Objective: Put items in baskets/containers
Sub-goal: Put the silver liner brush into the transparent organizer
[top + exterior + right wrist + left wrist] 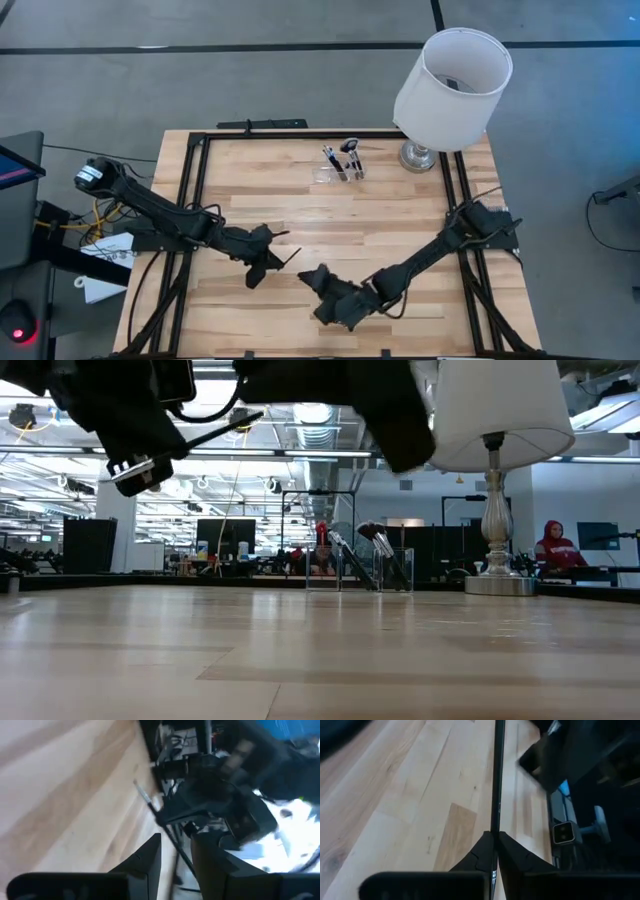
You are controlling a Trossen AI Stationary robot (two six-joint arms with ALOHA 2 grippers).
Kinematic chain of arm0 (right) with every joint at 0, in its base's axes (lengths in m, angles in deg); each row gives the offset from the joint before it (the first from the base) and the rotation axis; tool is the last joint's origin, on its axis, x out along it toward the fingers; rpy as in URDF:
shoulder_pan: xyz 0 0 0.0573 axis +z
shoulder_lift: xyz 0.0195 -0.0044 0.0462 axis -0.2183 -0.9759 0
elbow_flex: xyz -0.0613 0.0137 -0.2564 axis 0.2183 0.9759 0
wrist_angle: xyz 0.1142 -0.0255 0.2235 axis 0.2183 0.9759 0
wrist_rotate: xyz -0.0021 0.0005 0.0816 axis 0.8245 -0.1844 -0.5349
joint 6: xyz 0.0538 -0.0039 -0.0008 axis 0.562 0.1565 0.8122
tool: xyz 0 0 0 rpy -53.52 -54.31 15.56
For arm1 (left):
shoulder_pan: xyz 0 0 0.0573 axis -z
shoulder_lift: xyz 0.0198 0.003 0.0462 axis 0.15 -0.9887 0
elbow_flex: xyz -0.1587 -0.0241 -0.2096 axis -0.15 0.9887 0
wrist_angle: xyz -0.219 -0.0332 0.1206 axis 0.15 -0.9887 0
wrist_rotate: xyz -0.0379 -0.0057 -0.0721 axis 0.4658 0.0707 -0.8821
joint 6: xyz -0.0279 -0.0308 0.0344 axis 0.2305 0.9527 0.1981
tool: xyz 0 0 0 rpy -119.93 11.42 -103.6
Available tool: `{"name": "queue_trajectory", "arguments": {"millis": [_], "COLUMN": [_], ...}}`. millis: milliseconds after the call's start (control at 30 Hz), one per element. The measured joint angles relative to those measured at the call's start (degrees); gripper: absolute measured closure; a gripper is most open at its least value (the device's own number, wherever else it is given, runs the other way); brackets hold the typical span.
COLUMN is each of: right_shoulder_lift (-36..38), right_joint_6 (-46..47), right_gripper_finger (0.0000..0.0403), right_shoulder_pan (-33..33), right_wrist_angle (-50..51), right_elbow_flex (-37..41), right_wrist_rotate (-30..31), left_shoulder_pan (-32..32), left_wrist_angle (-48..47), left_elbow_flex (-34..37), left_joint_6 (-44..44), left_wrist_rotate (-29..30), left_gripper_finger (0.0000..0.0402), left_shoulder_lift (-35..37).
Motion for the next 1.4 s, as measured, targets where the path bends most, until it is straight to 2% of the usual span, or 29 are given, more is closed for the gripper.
{"name": "queue_trajectory", "arguments": {"millis": [133,300,533,667,800,1067,1167,1267,1400], "right_shoulder_lift": [-4.58,-7.99,-7.26,-6.93,-6.83,-6.83,-6.83,-6.83,-6.83], "right_joint_6": [-7.70,-11.82,-12.32,-15.84,-18.25,-18.79,-18.82,-18.83,-18.83], "right_gripper_finger": [0.0308,0.0308,0.0308,0.0302,0.0279,0.0208,0.0196,0.0198,0.0226], "right_shoulder_pan": [-0.71,-1.99,-1.63,-1.18,-1.53,-4.68,-4.92,-4.92,-4.72], "right_wrist_angle": [0.07,-0.93,-2.81,-4.91,-5.75,-5.68,-5.66,-5.66,-5.64], "right_elbow_flex": [-2.78,-5.08,-5.16,-5.16,-5.16,-5.16,-5.16,-5.16,-5.14], "right_wrist_rotate": [1.70,6.09,7.57,7.27,5.81,5.71,5.68,5.69,5.74], "left_shoulder_pan": [0.00,0.00,0.00,0.00,0.00,0.00,0.00,0.00,0.00], "left_wrist_angle": [1.49,2.41,3.12,3.30,3.56,3.22,3.15,3.04,2.80], "left_elbow_flex": [0.00,0.00,0.00,0.07,0.09,0.11,0.13,0.13,0.13], "left_joint_6": [-0.20,-0.03,-0.01,-0.01,-0.01,-0.01,-0.25,-0.38,-0.42], "left_wrist_rotate": [0.15,-0.02,-0.02,-0.02,-0.02,0.17,0.18,0.20,0.37], "left_gripper_finger": [0.0387,0.0387,0.0387,0.0387,0.0387,0.0387,0.0387,0.0387,0.0387], "left_shoulder_lift": [-0.10,-0.10,-0.10,-0.10,-0.10,-0.10,-0.10,-0.10,-0.10]}}
